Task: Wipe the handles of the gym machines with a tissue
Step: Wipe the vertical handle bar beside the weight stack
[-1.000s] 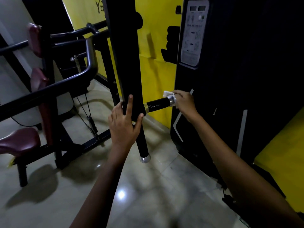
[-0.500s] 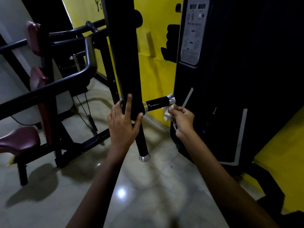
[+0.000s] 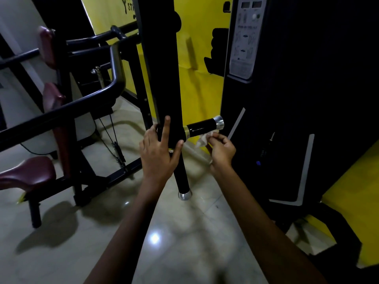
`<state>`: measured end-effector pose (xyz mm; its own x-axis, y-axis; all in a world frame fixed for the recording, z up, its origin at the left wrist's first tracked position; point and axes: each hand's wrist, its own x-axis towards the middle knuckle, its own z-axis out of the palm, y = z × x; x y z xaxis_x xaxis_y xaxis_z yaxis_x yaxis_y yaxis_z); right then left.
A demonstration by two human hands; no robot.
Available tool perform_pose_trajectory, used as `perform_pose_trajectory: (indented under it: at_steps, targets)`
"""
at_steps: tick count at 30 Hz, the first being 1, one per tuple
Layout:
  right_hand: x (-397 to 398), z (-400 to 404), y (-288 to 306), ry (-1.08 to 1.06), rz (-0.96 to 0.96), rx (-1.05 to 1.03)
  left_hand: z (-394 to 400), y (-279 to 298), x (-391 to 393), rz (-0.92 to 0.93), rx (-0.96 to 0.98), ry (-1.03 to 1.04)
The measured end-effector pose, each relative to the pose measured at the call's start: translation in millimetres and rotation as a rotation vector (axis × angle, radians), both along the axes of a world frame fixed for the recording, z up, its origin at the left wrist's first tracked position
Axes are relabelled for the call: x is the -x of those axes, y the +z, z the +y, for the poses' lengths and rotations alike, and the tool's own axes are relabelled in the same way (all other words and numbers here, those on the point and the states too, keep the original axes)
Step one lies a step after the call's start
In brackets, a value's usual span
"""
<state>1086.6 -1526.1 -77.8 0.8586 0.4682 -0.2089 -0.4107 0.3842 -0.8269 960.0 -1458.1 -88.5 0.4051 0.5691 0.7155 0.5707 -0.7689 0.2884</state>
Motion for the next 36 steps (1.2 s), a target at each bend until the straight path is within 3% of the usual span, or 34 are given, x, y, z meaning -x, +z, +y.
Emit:
perform_pose_trajectory:
  at_steps: [3,7,11,16,18,23,26,29,33,36]
  targets:
    - [6,9,1,-0.072,0.012,-0.007,0,0,0,-0.005,0.000,0.001]
    - [38,20,-8,0.083,-0.023,-0.061,-1,0,0,-0.005,0.008,0.005]
    - [35,6,-12,0.119,-0.197,-0.005,-2,1,-1,0.005,0.004,0.014]
    - [-5,-11,9,-0.302,-0.538,0.152,-4,3,0,-0.005,-0.022,0.019]
    - [-15,-6,16,-0.335,-0.725,0.228,-4,3,1,-0.008,-0.028,0.016]
    - [-6,8,15,-0.092,-1.198,0.455,-3,2,0,-0.015,-0.039,0.026]
    - [-12,-4,25,0.049,-1.208,0.406,-2,1,0,-0.031,-0.042,0.017]
    - [-29,-18,39,-0.098,-1.221,0.427,-1,0,1,-0.043,-0.061,-0.025]
    - [-41,-6,41,0.022,-1.242,0.709,-1,0,1,-0.052,-0.054,-0.037]
    - [-22,8,35,0.119,-1.328,0.752,0,-1,2,-0.046,-0.050,-0.041]
